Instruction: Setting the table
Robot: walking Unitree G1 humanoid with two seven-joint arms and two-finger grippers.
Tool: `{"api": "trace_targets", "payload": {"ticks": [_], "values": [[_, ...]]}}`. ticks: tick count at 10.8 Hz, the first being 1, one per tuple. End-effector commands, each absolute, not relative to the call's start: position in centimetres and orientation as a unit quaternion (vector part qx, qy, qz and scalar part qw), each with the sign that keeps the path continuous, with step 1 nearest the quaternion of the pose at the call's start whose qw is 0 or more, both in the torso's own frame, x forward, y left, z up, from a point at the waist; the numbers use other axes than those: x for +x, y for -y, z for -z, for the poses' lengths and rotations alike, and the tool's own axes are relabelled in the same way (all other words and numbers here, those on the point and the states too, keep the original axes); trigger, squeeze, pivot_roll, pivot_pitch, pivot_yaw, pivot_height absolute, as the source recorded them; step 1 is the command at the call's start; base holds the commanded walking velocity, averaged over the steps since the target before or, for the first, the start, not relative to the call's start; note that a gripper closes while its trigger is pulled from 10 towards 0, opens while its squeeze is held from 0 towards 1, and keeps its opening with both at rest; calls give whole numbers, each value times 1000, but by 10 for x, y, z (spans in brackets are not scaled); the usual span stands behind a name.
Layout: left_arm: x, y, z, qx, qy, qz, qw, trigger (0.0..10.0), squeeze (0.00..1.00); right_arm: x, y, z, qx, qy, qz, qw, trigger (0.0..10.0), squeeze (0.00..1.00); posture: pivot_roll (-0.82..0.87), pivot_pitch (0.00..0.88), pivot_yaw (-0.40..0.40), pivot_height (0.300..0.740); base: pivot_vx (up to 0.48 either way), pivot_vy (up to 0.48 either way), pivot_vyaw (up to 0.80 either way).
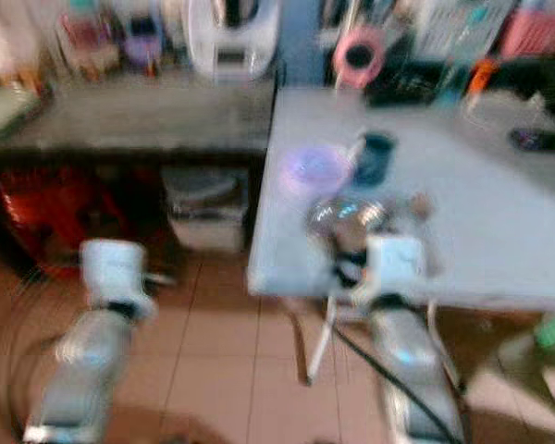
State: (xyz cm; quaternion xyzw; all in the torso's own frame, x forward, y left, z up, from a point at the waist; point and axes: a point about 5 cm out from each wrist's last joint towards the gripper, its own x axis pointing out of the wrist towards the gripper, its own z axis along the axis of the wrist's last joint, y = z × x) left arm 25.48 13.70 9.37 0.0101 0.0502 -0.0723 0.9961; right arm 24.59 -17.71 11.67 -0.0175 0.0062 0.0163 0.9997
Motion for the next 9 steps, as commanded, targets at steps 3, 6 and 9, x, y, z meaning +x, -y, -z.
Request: {"api": "trace_targets", "payload": {"ticks": [3,6,9], "values": [[258,-147,-98,19,-46,54,997,10000,0,250,167,-118,-5,-2,-29,1000,10000,0,-40,0,47,740,295,0,0],[260,-151,-102,19,-42,41,998,10000,0,256,163,-125,-9,14,-38,999,10000,0,-35,24,54,740,0,0,267],[258,-153,-105,21,-37,38,998,10000,0,255,167,-123,5,3,-14,1000,10000,0,-28,51,43,740,0,0,483]]}}
